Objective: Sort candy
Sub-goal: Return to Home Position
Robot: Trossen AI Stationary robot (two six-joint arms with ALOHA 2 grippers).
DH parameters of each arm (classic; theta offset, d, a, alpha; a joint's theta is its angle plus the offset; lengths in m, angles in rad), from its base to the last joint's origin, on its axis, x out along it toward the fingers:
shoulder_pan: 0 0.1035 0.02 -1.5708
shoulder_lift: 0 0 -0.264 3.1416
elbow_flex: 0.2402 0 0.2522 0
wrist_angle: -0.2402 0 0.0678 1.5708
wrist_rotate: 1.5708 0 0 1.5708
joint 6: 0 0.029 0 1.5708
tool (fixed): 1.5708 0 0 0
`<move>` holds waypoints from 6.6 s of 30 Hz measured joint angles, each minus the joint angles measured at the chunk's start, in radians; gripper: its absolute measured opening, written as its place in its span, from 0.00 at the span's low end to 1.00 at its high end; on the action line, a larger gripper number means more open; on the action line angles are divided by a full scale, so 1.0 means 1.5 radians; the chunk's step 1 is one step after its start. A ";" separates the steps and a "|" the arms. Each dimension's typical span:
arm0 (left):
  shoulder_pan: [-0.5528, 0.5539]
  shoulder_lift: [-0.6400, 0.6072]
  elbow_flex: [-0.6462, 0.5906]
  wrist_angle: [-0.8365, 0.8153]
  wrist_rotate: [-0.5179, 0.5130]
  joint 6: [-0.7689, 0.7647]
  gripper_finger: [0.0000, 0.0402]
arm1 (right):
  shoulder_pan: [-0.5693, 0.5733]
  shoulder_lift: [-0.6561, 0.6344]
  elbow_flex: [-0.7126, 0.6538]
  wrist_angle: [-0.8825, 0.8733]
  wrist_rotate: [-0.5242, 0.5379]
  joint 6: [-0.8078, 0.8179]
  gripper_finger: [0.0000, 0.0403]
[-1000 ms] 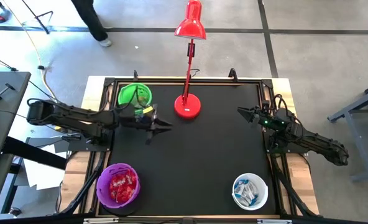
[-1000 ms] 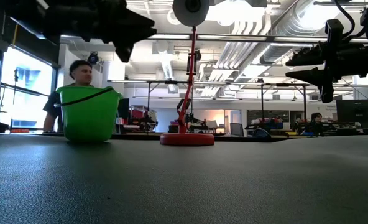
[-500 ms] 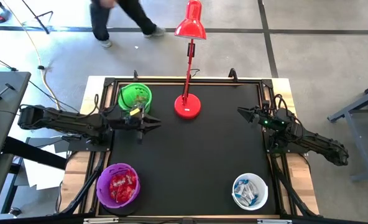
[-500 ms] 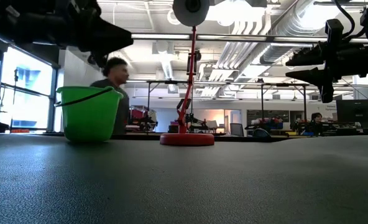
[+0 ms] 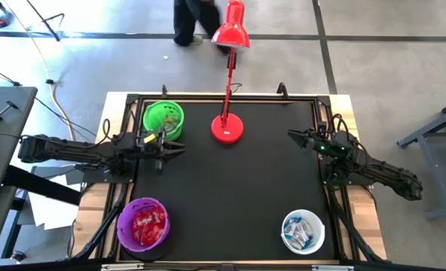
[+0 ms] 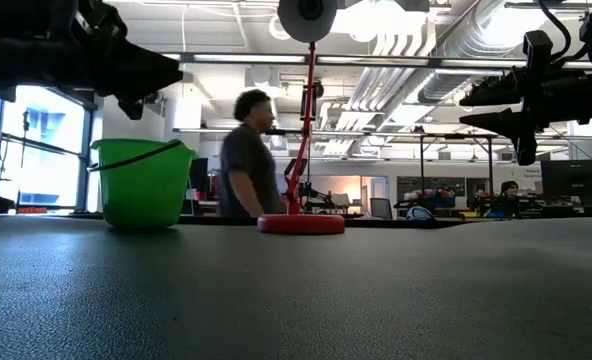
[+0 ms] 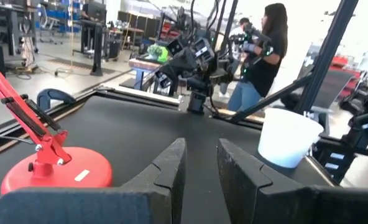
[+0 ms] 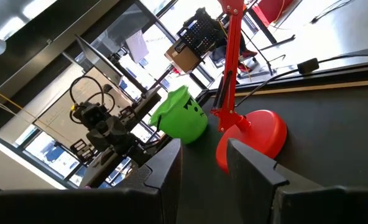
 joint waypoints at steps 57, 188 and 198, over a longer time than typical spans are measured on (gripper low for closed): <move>0.000 -0.412 -0.051 -0.378 -0.019 -0.011 0.19 | 0.000 0.000 0.000 0.000 0.000 0.000 0.30; 0.000 -0.412 -0.051 -0.378 -0.019 -0.011 0.19 | 0.000 0.000 0.000 0.000 0.000 0.000 0.30; 0.000 -0.412 -0.051 -0.378 -0.019 -0.011 0.19 | 0.000 0.000 0.000 0.000 0.000 0.000 0.30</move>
